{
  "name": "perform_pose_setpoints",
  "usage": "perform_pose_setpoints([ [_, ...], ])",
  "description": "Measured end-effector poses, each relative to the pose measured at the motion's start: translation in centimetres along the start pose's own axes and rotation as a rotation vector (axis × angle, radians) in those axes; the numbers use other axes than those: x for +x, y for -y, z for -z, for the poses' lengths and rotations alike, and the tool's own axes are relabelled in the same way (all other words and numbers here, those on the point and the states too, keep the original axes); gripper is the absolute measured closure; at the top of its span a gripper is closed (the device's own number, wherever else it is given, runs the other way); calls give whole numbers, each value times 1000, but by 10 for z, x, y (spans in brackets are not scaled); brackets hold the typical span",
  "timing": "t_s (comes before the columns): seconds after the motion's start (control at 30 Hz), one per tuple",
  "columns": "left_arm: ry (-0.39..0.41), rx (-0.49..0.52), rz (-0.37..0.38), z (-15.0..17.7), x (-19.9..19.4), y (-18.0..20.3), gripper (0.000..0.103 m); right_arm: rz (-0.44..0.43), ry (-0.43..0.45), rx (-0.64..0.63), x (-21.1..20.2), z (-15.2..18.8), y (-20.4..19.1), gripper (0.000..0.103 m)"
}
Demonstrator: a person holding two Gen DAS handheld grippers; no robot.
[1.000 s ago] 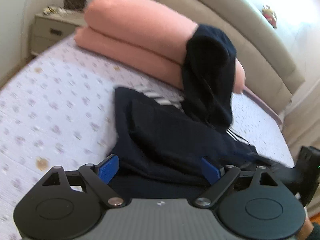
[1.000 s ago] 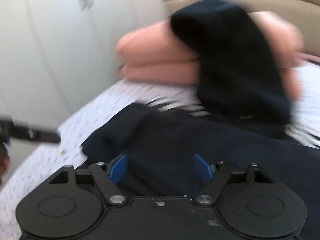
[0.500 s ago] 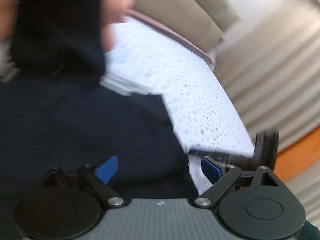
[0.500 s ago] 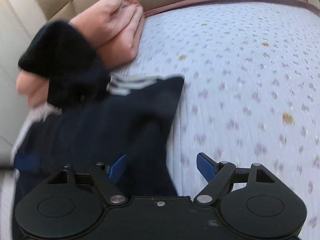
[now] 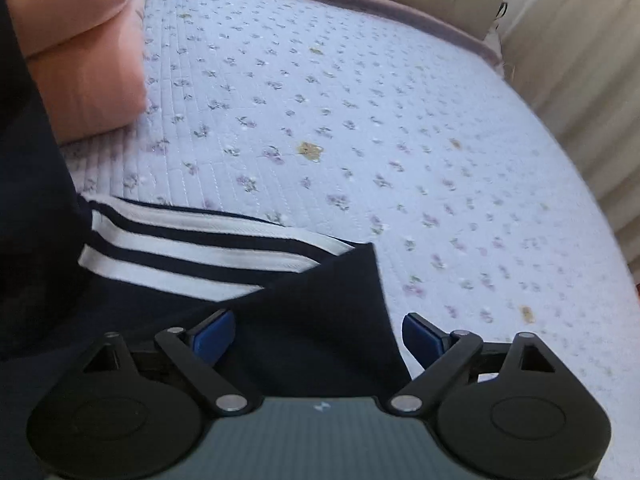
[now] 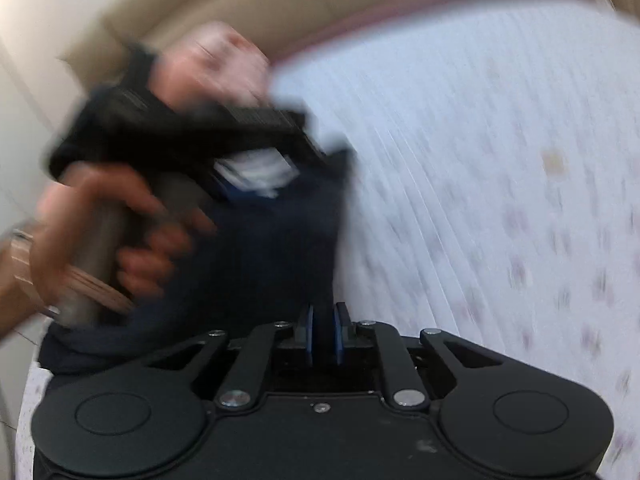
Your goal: Fold large clothes
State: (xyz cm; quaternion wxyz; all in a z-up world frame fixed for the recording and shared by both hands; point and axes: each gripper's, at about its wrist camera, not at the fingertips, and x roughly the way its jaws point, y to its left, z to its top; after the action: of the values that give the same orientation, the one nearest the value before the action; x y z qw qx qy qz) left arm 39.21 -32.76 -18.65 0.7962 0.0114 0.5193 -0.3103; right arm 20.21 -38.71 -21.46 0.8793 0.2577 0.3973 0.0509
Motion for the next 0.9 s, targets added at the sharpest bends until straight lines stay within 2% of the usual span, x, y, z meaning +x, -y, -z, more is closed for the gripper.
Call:
perform_pose_setpoints([
  [0.03, -1, -1, 0, 0, 0, 0, 11, -12, -12, 37, 2, -1, 5, 91],
  [0.07, 3, -5, 2, 0, 0, -1, 11, -5, -22, 59, 2, -7, 6, 85],
  [0.1, 7, -2, 6, 1, -1, -1, 11, 20, -27, 55, -2, -12, 4, 54],
  [0.13, 14, 7, 11, 1, -6, -4, 11, 52, -35, 40, -4, -16, 0, 44],
  [0.17, 20, 18, 16, 3, -10, -5, 11, 90, -39, 18, -8, -20, -6, 38],
  [0.23, 29, 39, 13, 3, -18, -11, 10, 125, -19, -30, -18, -26, -20, 36],
  [0.3, 40, 53, 10, 1, -29, -15, 10, 109, 18, -85, -23, -29, -36, 12],
  [0.43, 35, 77, -3, -4, -51, -34, 9, 90, 56, -253, -15, -27, -77, 10],
  [0.5, 48, 78, 4, -3, -70, -48, 9, 113, -9, -289, 10, -20, -82, 6],
  [0.53, 54, 77, 12, -2, -81, -54, 9, 166, -82, -308, 32, -12, -79, 6],
  [0.57, 55, 78, 19, -1, -90, -60, 9, 210, -107, -348, 47, -2, -76, 0],
  [0.6, 56, 91, 25, 1, -104, -67, 9, 187, -40, -376, 45, 7, -71, 0],
  [0.63, 63, 104, 21, 3, -118, -73, 9, 169, -8, -369, 42, 12, -67, 0],
  [0.73, 112, 159, -19, 1, -165, -94, 9, 159, -23, -357, 39, 11, -64, 0],
  [0.9, 243, 162, -68, -39, -244, -130, 6, 169, -44, -377, 46, 8, -67, 0],
])
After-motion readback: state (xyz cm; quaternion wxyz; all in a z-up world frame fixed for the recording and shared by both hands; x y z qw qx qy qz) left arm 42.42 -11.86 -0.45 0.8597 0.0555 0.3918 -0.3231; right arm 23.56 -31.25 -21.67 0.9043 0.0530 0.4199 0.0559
